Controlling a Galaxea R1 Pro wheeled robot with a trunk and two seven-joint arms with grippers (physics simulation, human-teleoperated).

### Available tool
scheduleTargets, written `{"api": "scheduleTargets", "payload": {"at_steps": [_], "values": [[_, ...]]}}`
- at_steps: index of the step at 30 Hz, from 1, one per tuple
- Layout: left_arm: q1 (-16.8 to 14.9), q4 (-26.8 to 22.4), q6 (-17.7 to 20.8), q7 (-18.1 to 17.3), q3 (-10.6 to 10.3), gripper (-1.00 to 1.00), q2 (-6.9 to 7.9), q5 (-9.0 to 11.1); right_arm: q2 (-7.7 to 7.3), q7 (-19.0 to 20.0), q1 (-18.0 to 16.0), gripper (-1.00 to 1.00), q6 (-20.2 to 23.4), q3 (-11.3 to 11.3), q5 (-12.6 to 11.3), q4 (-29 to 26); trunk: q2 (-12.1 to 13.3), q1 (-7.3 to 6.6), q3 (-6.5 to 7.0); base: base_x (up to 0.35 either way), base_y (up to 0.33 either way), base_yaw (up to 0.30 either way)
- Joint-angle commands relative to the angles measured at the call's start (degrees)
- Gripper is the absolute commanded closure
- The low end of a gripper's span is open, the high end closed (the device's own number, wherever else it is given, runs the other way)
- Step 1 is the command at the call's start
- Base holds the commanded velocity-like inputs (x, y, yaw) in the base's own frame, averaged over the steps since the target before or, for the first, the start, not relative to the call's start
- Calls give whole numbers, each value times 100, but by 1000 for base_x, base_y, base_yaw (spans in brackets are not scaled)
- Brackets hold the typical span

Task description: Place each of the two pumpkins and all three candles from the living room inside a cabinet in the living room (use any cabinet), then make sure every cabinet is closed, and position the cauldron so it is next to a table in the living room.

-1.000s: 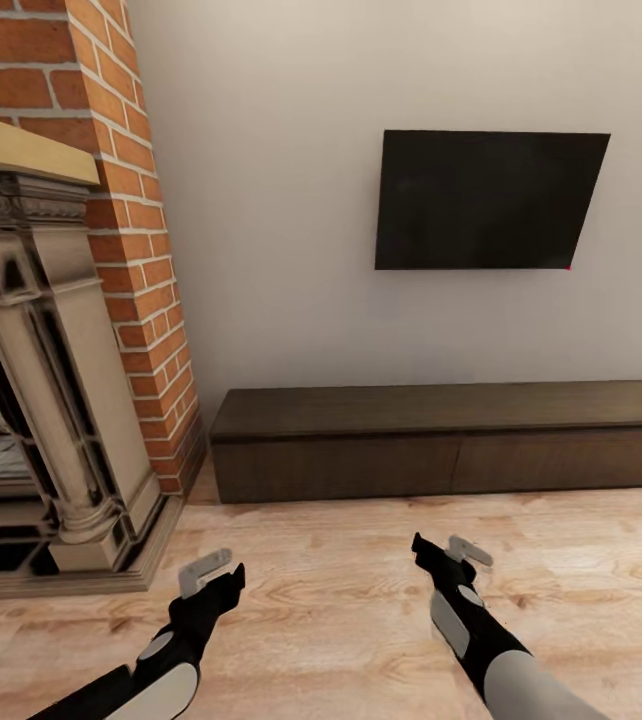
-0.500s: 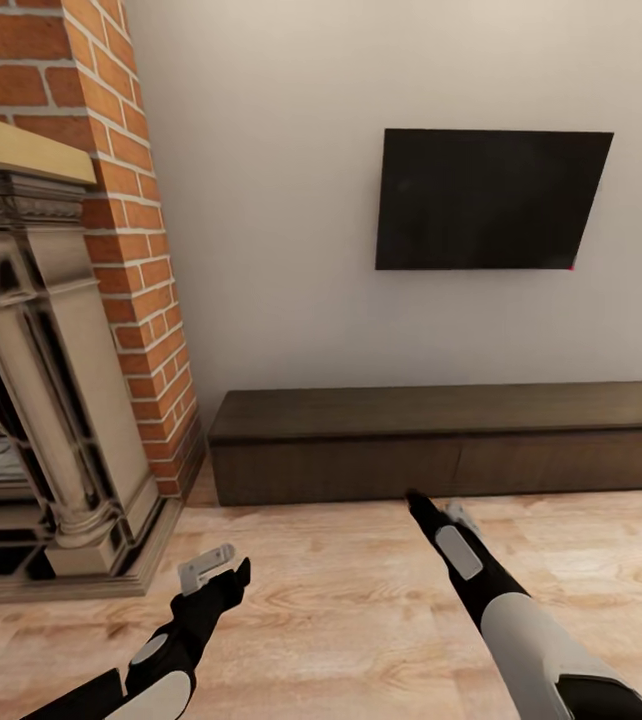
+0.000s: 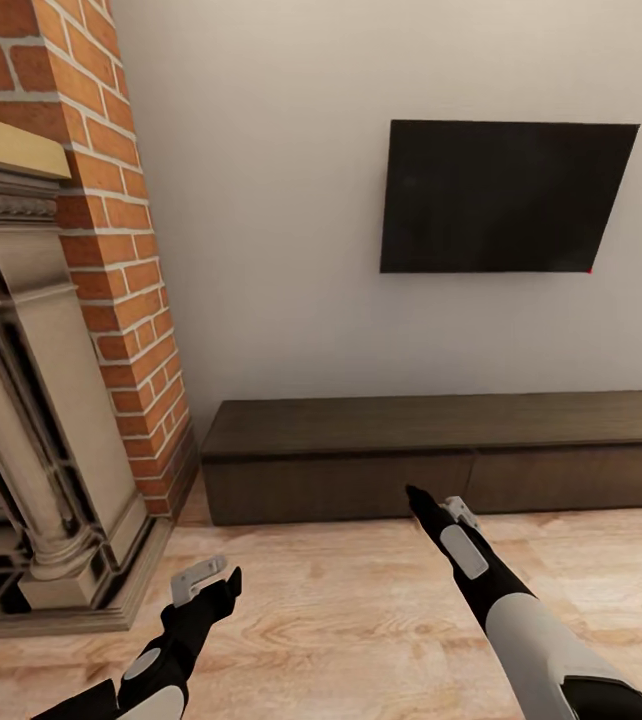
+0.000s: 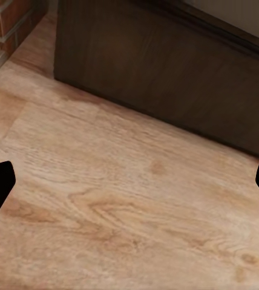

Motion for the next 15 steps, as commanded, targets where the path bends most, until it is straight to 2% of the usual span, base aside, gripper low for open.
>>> {"api": "scheduleTargets", "payload": {"at_steps": [1, 6, 15], "values": [[-11, -6, -34, 14, -17, -100, 5, 33, 4, 10, 0, -100, 36, -33, -25, -14, -3, 2, -6, 241, 82, 0], [-12, -6, -34, 13, -20, -100, 9, 33, -4, 285, 9, -100, 35, -36, -11, -10, -3, 2, -6, 231, 147, 0], [-8, -5, -34, 12, -25, -100, 9, 33, -72, 383, 11, -100, 35, -36, -19, -10, -3, 2, -6, 219, 189, 0]]}}
